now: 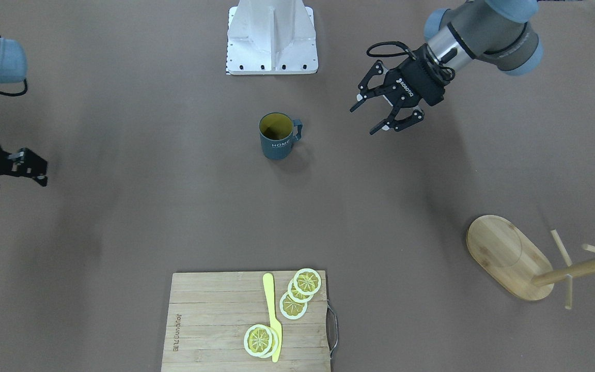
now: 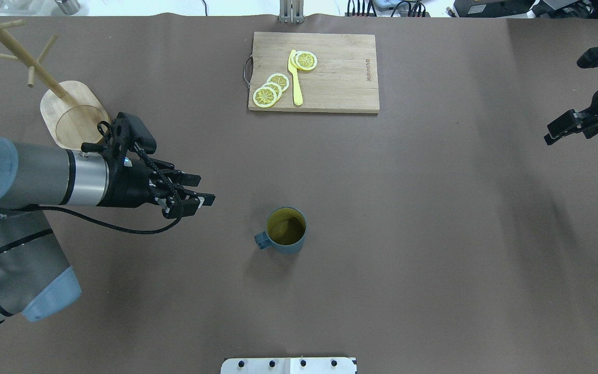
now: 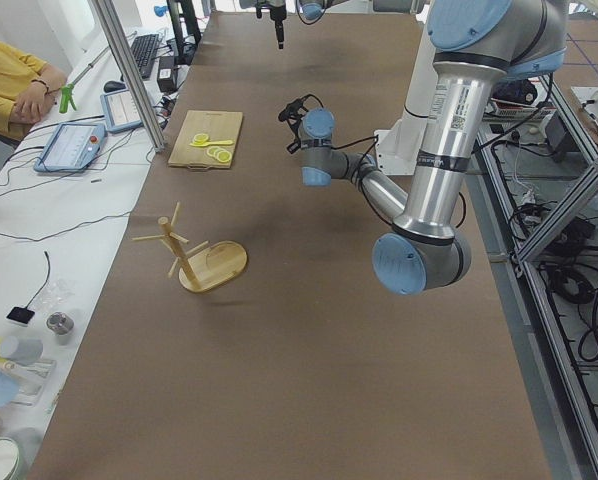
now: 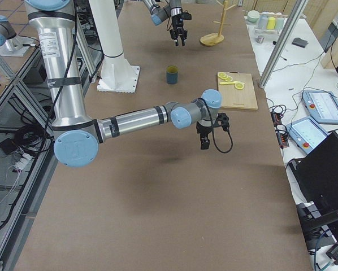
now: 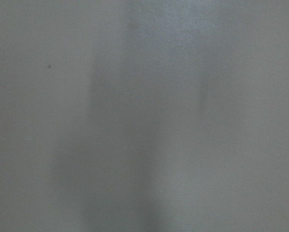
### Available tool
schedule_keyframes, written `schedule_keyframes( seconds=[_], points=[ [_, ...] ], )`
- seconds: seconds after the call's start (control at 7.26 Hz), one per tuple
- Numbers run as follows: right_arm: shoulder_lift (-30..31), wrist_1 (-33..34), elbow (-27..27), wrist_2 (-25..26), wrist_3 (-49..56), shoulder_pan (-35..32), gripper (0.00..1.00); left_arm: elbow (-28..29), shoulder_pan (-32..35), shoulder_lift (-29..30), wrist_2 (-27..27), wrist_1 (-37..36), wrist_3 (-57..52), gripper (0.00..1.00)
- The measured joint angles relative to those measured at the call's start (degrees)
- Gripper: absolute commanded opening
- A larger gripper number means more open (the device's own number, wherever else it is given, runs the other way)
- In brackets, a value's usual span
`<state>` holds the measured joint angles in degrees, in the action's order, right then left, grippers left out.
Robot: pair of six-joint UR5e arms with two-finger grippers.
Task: Hang cup on storage rack
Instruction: 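Move the left gripper to the blue mug handle and grasp it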
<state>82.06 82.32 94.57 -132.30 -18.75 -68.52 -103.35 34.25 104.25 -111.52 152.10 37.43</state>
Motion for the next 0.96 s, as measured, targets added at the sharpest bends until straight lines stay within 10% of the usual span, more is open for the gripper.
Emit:
schedule_keyframes(
  seconds=[0.41,0.96],
  points=[
    [-0.32,-0.05,-2.44,-0.82,1.96,-1.14,1.0,5.82,-7.2,0.44,15.31,11.9,-1.23,0.97],
    [-0.88,-0.06,-2.59,-1.37,1.96,-1.21,1.0,8.24,-12.8,1.17,19.53,16.96,-9.71,0.93]
  ],
)
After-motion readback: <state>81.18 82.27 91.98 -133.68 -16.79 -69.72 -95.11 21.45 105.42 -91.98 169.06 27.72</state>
